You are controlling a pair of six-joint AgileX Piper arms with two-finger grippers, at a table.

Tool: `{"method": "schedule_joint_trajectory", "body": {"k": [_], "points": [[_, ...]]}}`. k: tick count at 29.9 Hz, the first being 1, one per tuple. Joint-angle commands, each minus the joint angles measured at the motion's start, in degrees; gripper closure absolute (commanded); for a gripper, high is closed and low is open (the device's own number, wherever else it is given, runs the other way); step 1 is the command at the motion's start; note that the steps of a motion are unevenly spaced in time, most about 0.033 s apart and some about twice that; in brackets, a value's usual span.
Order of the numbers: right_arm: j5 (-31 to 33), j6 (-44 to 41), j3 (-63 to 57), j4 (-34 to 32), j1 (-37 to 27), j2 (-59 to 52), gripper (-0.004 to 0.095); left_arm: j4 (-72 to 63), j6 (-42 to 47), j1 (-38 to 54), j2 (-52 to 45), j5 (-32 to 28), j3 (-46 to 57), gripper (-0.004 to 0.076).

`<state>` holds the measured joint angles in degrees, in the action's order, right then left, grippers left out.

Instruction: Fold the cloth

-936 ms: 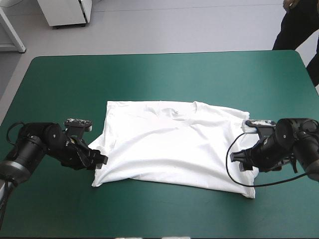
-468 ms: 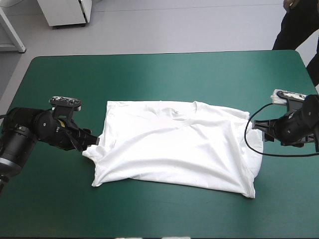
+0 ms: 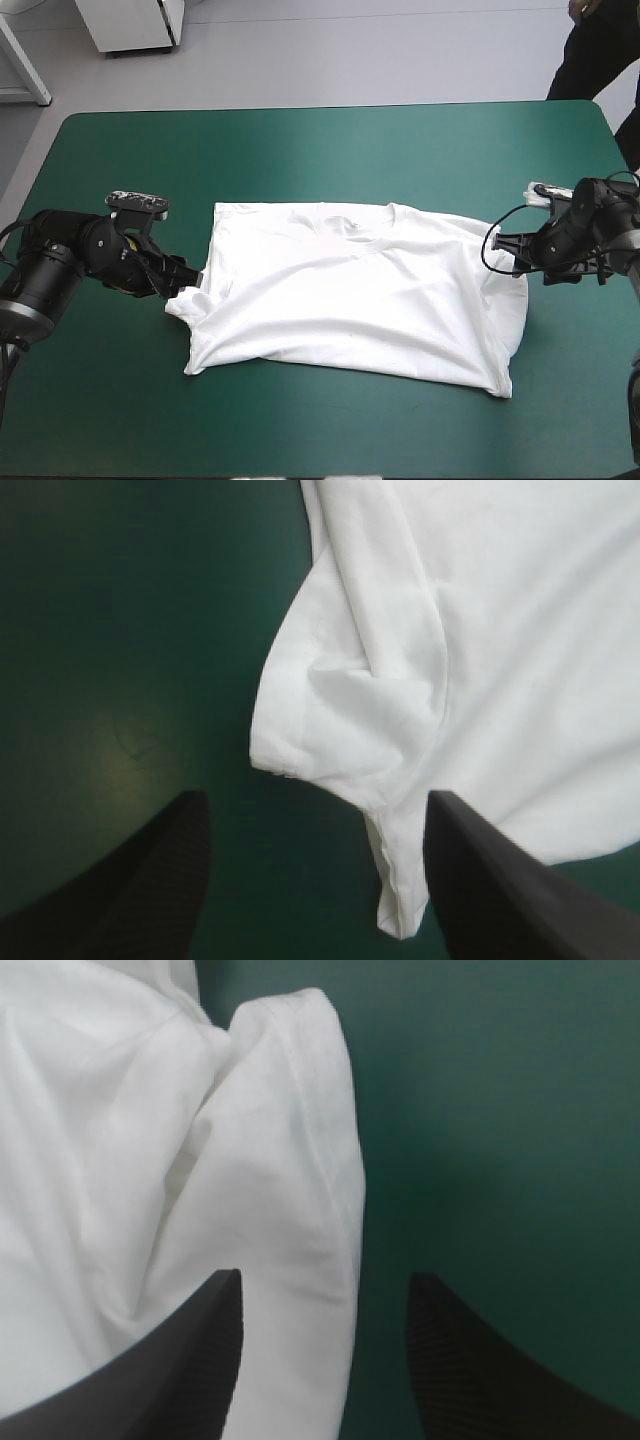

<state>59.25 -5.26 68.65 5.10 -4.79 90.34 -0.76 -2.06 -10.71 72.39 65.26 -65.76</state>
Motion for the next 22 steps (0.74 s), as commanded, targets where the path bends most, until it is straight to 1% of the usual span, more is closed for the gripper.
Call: {"method": "schedule_joint_trajectory", "body": {"k": [1,3,6,15,18,20,21,22], "points": [[-2.3,1.0,1.7,-0.3,-0.5,0.8,0.0492,-0.2,0.6,-0.1,-1.2,-1.7,-1.8,0.0265],[-2.9,1.0,1.7,-0.5,-0.5,2.5,0.0518,-0.2,0.6,-0.1,-1.2,-1.7,-1.8,0.0265],[-3.8,1.0,1.7,-0.5,-0.5,4.4,0.0532,-0.2,0.6,-0.1,-1.2,-1.7,-1.8,0.0265],[-4.1,1.1,1.1,-0.4,-0.5,7.9,0.0534,-0.2,0.6,-0.1,-1.2,-1.7,-1.8,0.0265],[-3.2,1.1,0.1,-0.2,-0.5,8.9,0.0537,-0.2,0.6,-0.1,-1.2,-1.7,-1.8,0.0265],[-2.4,1.2,0.1,-0.2,-0.4,9.4,0.059,-0.2,0.6,-0.1,-1.2,-1.7,-1.8,0.0265],[-2.1,1.7,0.1,-0.1,-0.4,9.3,0.0663,-0.2,0.6,-0.1,-1.2,-1.6,-1.8,0.0265],[-1.7,2.0,0.1,0.1,-0.4,9.2,0.0765,-0.2,0.6,-0.1,-1.2,-1.3,-1.8,0.0265]]}}
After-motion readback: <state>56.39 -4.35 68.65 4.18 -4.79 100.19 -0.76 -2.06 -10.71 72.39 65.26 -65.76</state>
